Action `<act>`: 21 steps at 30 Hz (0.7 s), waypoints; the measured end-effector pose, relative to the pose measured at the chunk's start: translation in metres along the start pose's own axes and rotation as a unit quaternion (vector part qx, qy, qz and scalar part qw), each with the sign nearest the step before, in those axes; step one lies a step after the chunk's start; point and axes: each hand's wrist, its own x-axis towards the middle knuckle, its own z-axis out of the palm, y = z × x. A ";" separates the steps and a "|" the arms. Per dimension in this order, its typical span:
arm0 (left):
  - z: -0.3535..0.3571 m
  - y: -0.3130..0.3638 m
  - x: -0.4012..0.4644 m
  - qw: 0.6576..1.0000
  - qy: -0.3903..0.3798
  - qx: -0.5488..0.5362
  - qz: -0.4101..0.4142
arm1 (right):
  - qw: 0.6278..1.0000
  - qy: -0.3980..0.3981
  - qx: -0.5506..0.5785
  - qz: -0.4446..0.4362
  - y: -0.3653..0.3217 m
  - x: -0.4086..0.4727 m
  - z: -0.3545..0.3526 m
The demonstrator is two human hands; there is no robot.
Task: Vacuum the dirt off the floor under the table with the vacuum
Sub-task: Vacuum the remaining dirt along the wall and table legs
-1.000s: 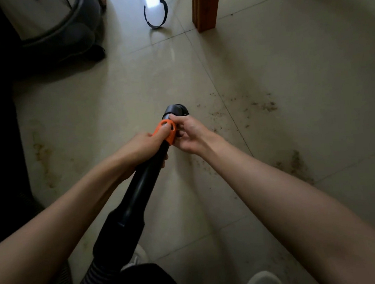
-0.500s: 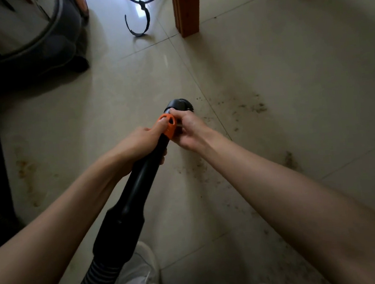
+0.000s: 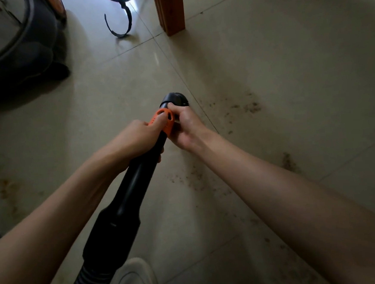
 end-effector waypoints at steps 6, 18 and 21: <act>0.022 0.005 -0.010 0.999 -0.031 0.032 0.029 | 0.999 0.015 0.046 -0.014 0.003 -0.005 -0.032; 0.035 0.031 -0.008 0.992 -0.008 0.115 0.059 | 0.996 0.014 0.070 -0.050 -0.009 -0.009 -0.041; 0.035 0.032 -0.008 0.988 -0.010 0.142 0.064 | 0.995 0.003 0.082 -0.053 -0.005 -0.010 -0.044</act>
